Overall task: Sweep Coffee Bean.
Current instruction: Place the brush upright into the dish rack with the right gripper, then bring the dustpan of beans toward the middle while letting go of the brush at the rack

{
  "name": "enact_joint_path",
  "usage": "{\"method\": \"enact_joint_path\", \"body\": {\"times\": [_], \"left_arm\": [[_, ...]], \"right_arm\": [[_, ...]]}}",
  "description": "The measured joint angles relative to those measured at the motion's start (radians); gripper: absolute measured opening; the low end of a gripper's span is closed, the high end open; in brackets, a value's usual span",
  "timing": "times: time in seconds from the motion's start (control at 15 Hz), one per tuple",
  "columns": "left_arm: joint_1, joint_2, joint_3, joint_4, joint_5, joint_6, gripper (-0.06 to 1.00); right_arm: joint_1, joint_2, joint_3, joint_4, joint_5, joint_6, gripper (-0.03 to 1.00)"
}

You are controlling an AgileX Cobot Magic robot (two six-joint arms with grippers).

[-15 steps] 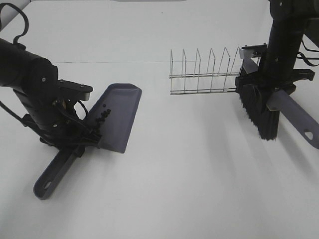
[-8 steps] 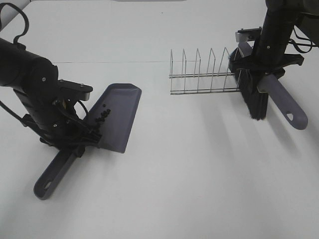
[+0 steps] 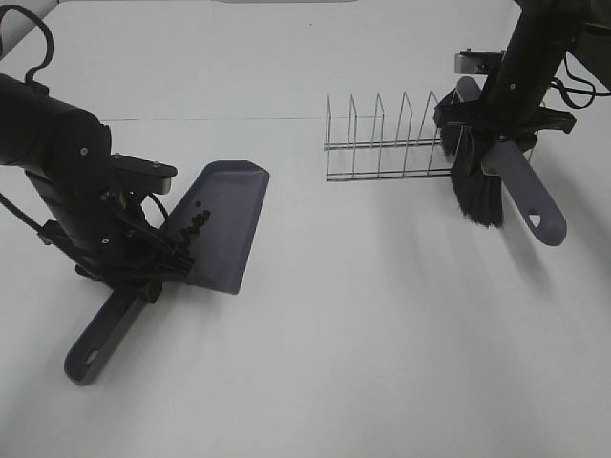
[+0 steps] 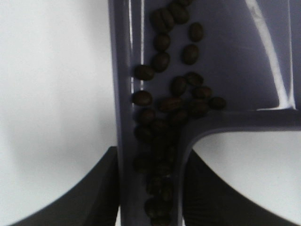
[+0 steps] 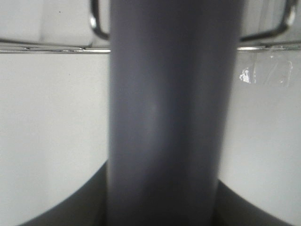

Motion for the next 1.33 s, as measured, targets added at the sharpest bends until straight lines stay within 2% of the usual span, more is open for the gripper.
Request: {"method": "enact_joint_path", "body": {"times": [0.07, 0.2, 0.33, 0.8, 1.33], "left_arm": [[0.0, 0.0, 0.0, -0.001, 0.003, -0.001, 0.31], [0.0, 0.0, 0.0, -0.003, 0.005, -0.004, 0.31], [0.0, 0.0, 0.0, -0.005, 0.007, -0.003, 0.31], [0.0, 0.0, 0.0, -0.066, 0.023, -0.007, 0.31], [0.0, 0.007, 0.0, -0.126, -0.013, -0.007, 0.31]], "right_arm": [[0.0, 0.001, 0.0, 0.0, 0.0, 0.002, 0.29], [0.001, -0.004, -0.001, 0.023, -0.001, 0.002, 0.47], [0.001, -0.027, -0.001, 0.026, -0.002, 0.011, 0.59], [0.001, -0.205, -0.009, 0.029, -0.01, 0.014, 0.61], [0.002, -0.352, -0.009, 0.035, -0.01, 0.014, 0.61]]}}
